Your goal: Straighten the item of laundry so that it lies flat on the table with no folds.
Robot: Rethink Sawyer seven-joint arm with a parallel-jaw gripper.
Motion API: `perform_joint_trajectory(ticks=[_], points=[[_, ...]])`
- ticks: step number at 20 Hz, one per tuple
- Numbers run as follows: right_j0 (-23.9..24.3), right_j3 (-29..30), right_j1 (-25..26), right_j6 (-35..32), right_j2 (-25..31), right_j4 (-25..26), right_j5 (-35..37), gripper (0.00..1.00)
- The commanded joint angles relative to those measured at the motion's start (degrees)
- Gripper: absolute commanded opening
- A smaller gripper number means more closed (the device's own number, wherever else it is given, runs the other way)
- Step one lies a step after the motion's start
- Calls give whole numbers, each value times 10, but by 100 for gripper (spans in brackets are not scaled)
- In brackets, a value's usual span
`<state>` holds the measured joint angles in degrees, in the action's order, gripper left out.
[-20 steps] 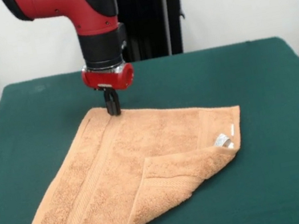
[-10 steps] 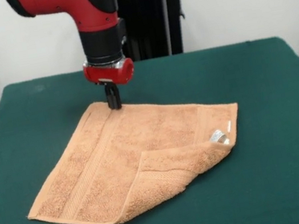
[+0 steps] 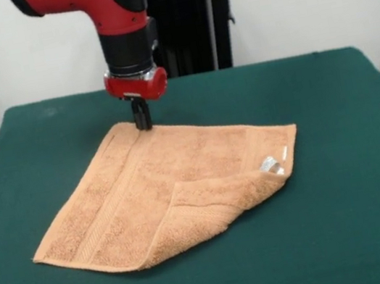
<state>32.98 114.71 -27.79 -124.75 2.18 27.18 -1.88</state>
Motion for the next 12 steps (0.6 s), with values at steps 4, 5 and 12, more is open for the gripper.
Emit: perform_joint_trajectory(ticks=[4,5,12], points=[[34,90,19,9,-44,74,71,0],[37,90,18,9,-47,80,69,0],[25,82,41,-10,-66,113,43,0]])
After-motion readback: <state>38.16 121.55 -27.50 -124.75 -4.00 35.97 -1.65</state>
